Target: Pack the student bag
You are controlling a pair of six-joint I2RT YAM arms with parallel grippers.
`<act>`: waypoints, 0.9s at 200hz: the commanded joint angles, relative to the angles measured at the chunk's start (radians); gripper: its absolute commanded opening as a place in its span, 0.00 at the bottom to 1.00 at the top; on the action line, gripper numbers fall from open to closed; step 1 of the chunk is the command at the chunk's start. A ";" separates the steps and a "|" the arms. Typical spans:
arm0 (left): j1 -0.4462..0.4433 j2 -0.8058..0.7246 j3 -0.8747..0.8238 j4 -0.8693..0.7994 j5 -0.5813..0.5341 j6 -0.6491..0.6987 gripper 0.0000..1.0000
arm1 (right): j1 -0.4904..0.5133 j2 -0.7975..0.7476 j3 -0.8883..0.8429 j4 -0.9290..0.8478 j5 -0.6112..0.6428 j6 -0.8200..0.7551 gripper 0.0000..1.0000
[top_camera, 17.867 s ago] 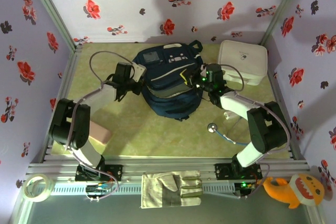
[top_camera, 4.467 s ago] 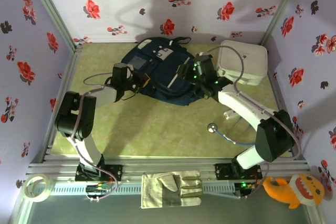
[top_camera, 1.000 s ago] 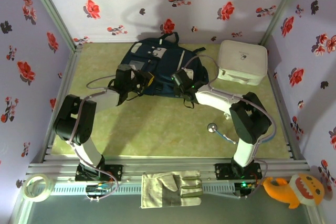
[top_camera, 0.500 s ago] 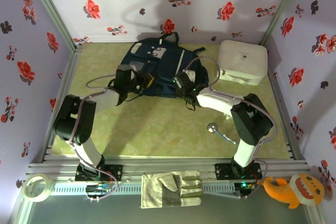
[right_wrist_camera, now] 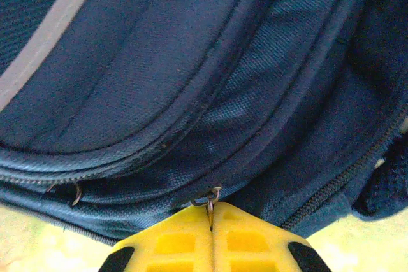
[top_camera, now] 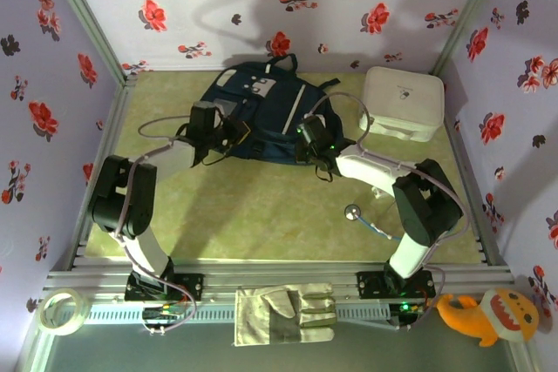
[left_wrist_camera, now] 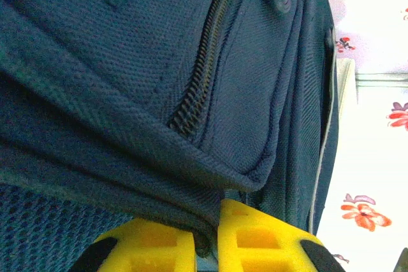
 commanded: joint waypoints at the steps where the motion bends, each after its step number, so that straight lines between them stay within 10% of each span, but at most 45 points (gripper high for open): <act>1: 0.047 -0.007 0.056 -0.067 -0.082 0.126 0.19 | 0.037 -0.025 0.053 0.007 -0.099 -0.082 0.00; 85: 0.140 -0.218 -0.210 0.044 -0.029 0.079 0.65 | 0.140 0.139 0.264 0.056 -0.275 -0.026 0.00; 180: 0.135 0.015 -0.430 0.829 0.139 -0.397 0.46 | 0.186 0.222 0.376 0.070 -0.333 0.030 0.00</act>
